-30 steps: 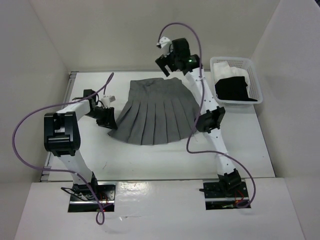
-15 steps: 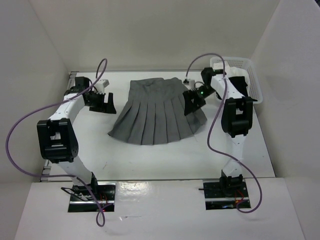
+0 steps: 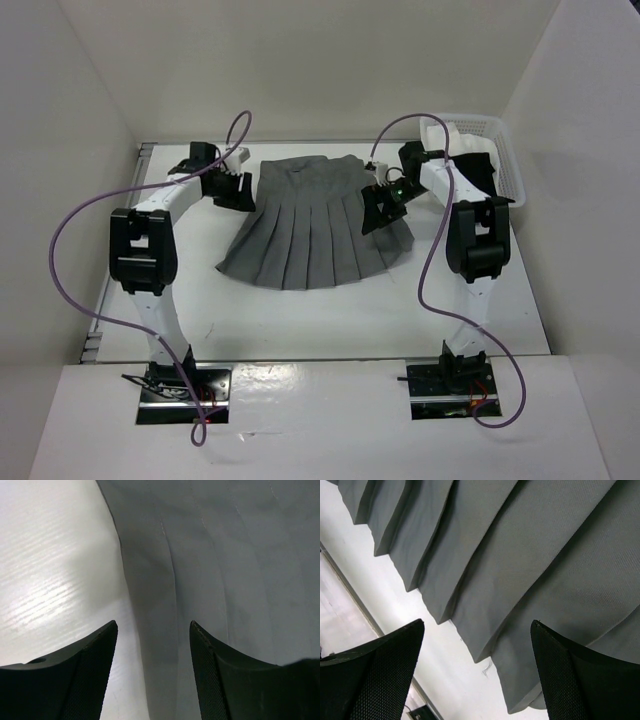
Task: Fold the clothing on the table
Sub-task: Flatten the skirt out
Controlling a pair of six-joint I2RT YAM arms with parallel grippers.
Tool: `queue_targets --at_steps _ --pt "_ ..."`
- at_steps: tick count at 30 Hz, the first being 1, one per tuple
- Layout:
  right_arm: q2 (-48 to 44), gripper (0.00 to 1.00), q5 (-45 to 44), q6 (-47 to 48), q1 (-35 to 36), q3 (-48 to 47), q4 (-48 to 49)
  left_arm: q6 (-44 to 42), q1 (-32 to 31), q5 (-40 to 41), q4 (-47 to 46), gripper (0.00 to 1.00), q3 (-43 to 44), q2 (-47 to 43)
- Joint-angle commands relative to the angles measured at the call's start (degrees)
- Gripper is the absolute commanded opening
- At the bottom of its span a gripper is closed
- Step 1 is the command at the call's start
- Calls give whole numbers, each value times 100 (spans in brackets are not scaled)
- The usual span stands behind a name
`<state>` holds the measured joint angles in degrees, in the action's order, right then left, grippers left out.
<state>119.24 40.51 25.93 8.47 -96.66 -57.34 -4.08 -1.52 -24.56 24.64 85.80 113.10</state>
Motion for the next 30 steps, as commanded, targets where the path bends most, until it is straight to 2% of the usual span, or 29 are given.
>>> queue_targets --at_steps 1,3,9,12,16,20,22,24,28,30 --pt "-270 91 -122 -106 58 -11 188 126 -50 74 -627 67 305 98" --pt "-270 91 -271 -106 58 94 188 126 -50 74 -680 70 489 352" --pt "-428 91 -763 -176 111 393 398 144 -50 -313 -426 70 1474 1160" --pt "-428 91 -984 -386 111 307 574 372 -50 -453 -347 70 1852 1328" --pt "-288 91 -1553 -694 330 -202 768 662 -190 -463 -346 70 1923 1127" --pt "-16 91 -2132 -1256 568 -1264 1014 1197 -331 230 -346 72 1616 610" --pt "282 91 -2371 -1502 752 -1826 1014 1478 -411 837 -294 74 1284 451" --pt "511 91 -2749 -1722 962 -2110 1076 1857 -463 1188 -293 75 1054 336" --pt "1362 91 -3330 -1864 1332 -2857 1217 1919 -709 1778 -293 75 605 186" --pt "1689 92 -3392 -1864 1455 -3199 1217 1649 -876 1997 -223 75 605 318"
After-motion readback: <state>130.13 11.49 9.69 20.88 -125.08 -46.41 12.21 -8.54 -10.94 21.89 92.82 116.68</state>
